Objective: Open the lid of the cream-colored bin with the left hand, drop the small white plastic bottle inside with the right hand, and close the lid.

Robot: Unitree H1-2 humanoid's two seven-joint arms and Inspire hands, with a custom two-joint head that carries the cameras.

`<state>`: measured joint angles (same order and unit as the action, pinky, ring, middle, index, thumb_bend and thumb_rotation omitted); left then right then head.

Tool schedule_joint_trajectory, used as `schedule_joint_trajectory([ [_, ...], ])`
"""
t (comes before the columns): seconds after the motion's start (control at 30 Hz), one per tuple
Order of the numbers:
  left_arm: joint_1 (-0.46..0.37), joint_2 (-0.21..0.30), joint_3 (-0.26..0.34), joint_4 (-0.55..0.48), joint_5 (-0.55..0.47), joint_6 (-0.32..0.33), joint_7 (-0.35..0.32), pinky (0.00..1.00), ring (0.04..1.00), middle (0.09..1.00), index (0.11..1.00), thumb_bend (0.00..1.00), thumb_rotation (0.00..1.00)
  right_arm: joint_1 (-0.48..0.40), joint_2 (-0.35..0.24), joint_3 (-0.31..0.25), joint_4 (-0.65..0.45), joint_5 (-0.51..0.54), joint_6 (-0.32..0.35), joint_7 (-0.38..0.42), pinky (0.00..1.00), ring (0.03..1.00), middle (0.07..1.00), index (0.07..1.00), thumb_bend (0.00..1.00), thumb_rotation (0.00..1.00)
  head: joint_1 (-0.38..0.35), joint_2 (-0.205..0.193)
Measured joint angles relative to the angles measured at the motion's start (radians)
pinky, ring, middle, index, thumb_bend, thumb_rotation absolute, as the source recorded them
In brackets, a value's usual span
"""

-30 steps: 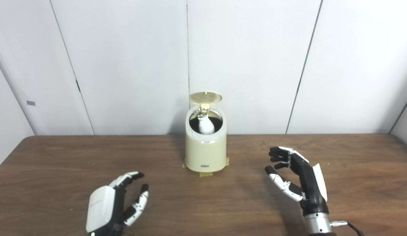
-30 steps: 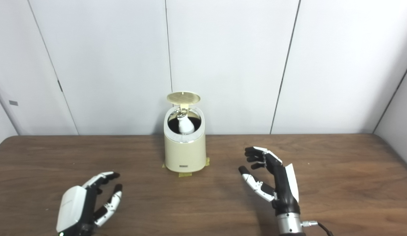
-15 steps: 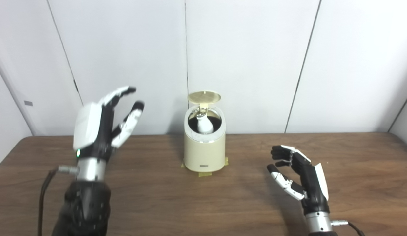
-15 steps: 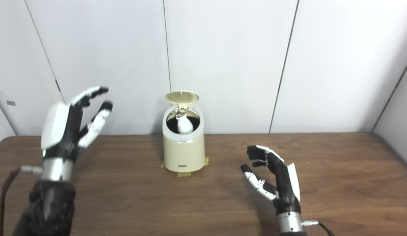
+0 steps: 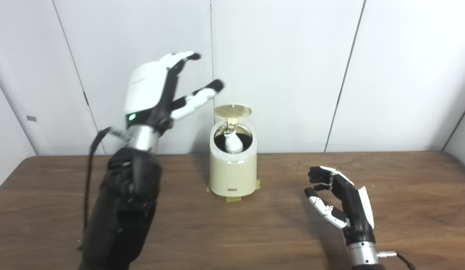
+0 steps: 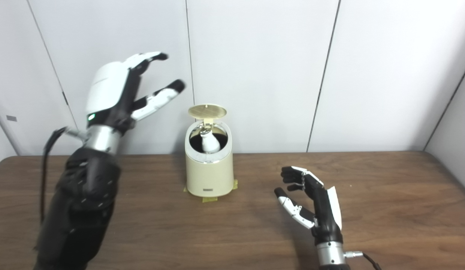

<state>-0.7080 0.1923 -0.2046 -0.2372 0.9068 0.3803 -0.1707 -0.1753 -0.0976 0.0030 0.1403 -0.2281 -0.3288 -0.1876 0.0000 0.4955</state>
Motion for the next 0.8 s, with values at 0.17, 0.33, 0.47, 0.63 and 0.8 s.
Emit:
schedule_joint_trajectory([
  [0.17, -0.005, -0.033, -0.045, 0.083, 0.012, 0.013, -0.029, 0.93, 0.930, 0.872, 0.848, 0.79, 0.96, 0.001, 0.001, -0.001, -0.005, -0.002, 0.008, 0.000, 0.56, 0.643, 0.660, 0.664, 0.25, 0.20, 0.000, 0.006],
  [0.33, -0.035, -0.038, -0.068, 0.124, 0.012, 0.033, -0.076, 0.99, 0.958, 0.884, 0.862, 0.83, 0.94, 0.005, 0.001, 0.000, -0.013, -0.006, 0.021, 0.001, 0.55, 0.642, 0.662, 0.666, 0.25, 0.28, 0.002, 0.005],
  [0.47, -0.075, -0.038, -0.096, 0.154, 0.061, 0.047, -0.084, 0.96, 0.918, 0.854, 0.843, 0.85, 0.90, 0.007, 0.001, 0.002, -0.018, -0.008, 0.024, 0.004, 0.56, 0.648, 0.666, 0.665, 0.25, 0.26, 0.003, 0.008],
  [0.63, -0.097, -0.038, -0.126, 0.211, 0.130, 0.071, -0.088, 0.96, 0.901, 0.840, 0.822, 0.84, 0.87, 0.006, 0.001, 0.006, -0.018, -0.008, 0.047, 0.016, 0.56, 0.653, 0.671, 0.666, 0.25, 0.21, 0.002, 0.006],
  [0.8, -0.097, -0.032, -0.131, 0.250, 0.142, 0.072, -0.106, 1.00, 0.914, 0.854, 0.825, 0.87, 0.85, 0.005, 0.001, 0.012, -0.018, -0.018, 0.048, 0.025, 0.56, 0.651, 0.672, 0.667, 0.24, 0.18, 0.000, 0.006],
])
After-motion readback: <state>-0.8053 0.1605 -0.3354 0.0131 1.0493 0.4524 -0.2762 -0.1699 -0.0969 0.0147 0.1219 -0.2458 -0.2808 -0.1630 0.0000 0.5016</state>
